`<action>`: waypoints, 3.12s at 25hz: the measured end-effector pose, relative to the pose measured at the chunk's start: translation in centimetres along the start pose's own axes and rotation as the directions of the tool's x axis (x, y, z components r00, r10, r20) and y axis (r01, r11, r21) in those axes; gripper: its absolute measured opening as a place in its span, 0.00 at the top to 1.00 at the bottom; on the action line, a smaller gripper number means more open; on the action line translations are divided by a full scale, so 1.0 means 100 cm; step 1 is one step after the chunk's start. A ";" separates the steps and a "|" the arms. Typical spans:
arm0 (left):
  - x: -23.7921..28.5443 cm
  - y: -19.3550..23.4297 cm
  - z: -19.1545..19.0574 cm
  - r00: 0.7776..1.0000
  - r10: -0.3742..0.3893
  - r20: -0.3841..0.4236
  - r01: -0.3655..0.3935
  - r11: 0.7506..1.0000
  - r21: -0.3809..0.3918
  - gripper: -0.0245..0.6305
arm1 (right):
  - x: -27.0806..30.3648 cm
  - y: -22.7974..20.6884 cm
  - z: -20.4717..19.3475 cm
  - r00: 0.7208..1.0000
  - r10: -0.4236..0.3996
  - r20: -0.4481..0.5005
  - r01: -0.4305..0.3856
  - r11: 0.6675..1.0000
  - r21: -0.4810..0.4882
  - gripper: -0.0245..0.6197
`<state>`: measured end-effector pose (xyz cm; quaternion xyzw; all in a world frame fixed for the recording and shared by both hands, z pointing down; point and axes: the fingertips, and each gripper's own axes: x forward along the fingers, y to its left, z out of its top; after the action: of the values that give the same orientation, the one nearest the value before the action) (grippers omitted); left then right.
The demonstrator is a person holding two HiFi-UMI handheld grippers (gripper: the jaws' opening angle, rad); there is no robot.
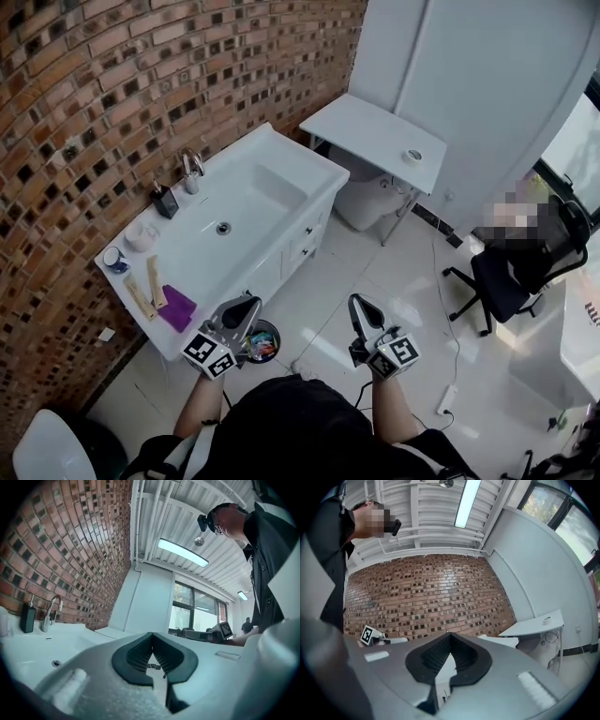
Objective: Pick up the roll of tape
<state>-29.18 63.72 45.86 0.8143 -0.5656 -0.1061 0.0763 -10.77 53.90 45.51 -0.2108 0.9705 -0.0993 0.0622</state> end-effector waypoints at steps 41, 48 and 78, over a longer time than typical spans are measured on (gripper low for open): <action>0.157 -0.130 -0.046 0.917 -0.396 -0.051 0.386 0.911 -0.141 0.96 | -0.182 -0.097 0.023 0.894 -0.446 0.056 0.449 0.889 -0.091 0.95; 0.200 -0.138 -0.061 0.917 -0.391 -0.073 0.377 0.913 -0.152 0.96 | -0.207 -0.140 0.028 0.879 -0.471 0.075 0.475 0.877 -0.068 0.95; 0.379 -0.101 -0.071 0.915 -0.396 -0.071 0.386 0.914 -0.124 0.96 | -0.159 -0.302 0.055 0.874 -0.480 0.076 0.483 0.875 -0.029 0.95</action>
<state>-5.42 31.77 46.99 0.9098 -0.3803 -0.1108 0.1237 16.51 32.76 48.04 -0.4503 0.8869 -0.0819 0.0629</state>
